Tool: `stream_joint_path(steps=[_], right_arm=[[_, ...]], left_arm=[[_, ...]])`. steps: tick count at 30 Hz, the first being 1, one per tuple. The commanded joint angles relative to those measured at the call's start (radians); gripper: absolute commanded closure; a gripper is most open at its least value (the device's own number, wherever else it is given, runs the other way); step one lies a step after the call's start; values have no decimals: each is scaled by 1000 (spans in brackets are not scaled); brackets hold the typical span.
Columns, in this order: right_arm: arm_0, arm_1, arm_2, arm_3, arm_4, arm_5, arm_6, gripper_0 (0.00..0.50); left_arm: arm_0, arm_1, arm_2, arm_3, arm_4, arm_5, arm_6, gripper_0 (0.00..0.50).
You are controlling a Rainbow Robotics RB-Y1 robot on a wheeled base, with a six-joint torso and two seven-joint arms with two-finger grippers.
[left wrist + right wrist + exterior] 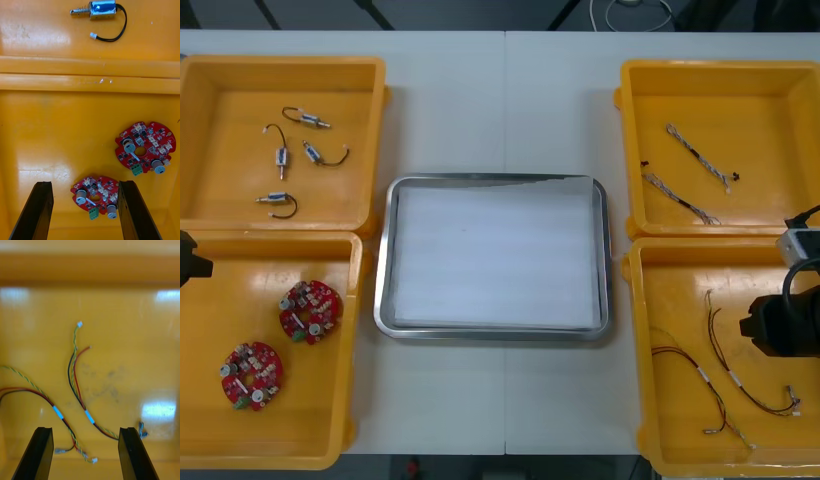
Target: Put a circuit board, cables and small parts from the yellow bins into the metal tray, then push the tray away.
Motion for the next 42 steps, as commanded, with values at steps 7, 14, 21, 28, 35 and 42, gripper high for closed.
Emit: stream_joint_path(steps=[7,14,21,28,35,42], right_arm=[[192,-54,-7,-56,-27,-119,45,0],[288,-78,31,-48,-20,-288,74,0],[334,-95,70,10,3,-409,88,0],[351,-100,111,82,14,-496,106,0],[353,-114,171,152,36,-590,112,0],[369,-135,196,161,40,-601,123,0]], left_arm=[[215,39,35,-60,46,-159,-7,0],[329,49,33,-74,69,-272,-17,0],[430,63,4,-72,73,-392,-30,0],[471,66,-34,-72,61,-464,-30,0],[493,66,-73,-60,49,-499,-25,0],[497,66,-109,-17,37,-547,-31,0]])
